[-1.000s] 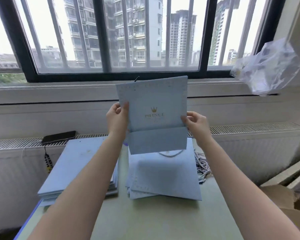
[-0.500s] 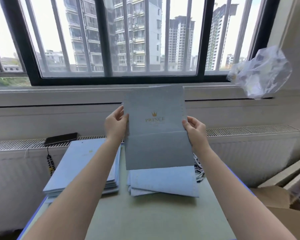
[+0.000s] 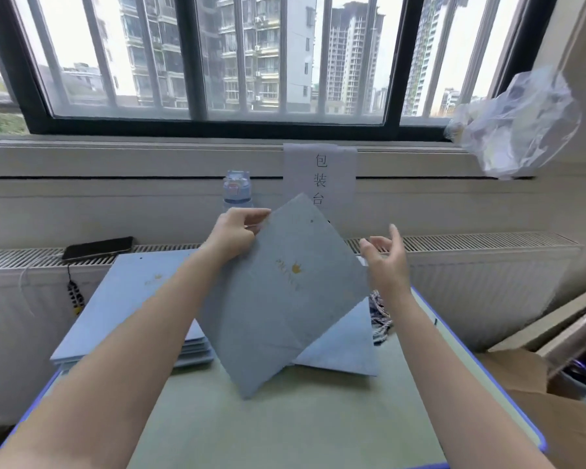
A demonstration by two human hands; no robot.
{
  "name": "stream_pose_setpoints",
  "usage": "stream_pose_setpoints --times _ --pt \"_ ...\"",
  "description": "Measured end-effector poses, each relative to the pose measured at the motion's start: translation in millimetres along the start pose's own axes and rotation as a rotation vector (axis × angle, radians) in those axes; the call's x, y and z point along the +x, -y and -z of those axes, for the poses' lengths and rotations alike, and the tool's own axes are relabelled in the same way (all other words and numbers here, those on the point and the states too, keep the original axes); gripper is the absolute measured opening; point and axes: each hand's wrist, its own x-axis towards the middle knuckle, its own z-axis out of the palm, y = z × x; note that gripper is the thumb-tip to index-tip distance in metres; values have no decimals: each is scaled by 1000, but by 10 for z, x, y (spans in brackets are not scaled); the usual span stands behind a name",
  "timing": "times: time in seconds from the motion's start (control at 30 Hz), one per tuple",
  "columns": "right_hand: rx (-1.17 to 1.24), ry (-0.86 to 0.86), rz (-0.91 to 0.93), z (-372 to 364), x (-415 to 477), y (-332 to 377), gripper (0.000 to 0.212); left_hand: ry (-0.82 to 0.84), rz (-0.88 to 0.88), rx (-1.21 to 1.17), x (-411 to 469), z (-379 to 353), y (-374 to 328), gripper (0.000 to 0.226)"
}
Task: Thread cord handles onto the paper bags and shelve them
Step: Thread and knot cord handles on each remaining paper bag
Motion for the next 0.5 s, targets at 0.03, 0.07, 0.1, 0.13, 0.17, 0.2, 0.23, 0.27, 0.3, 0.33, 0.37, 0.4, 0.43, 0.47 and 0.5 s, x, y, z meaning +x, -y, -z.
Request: stream_pose_setpoints --times 0.03,0.07,0.1,0.13,0.17,0.2,0.23,0.27,0.3,0.33,0.37,0.4,0.43,0.47,0.5 --pt "-112 35 62 28 58 37 66 57 -33 34 58 19 -103 45" --pt "-216 93 117 40 103 87 59 114 -65 77 128 30 -193 47" --pt "-293 161 147 32 144 147 56 165 -97 119 205 30 -278 48" --pt "-343 222 153 10 190 198 57 215 -123 150 289 19 -340 50" --pt "-353 263 137 -15 232 232 60 259 -147 179 354 -8 -401 50" --pt "-310 286 118 -43 277 258 62 284 -170 212 410 -40 -446 46" --pt "-226 282 85 -73 315 271 62 278 -204 253 436 -74 -489 42" --pt "-104 259 45 -100 337 281 58 236 -250 294 449 -111 -513 37" --pt "16 230 5 -122 347 288 50 170 -297 322 449 -140 -515 33" --pt "102 195 -22 -135 354 290 41 108 -337 335 422 -155 -507 33" --pt "149 164 -43 -147 353 289 33 73 -361 338 378 -173 -491 39" --pt "190 148 -66 -156 352 280 30 79 -376 333 333 -204 -453 49" --pt "233 143 -93 -161 342 270 29 117 -385 329 268 -248 -419 60" --pt "278 137 -120 -163 337 257 28 160 -385 328 193 -307 -390 70" --pt "316 122 -140 -158 337 240 29 193 -383 330 114 -379 -368 79"
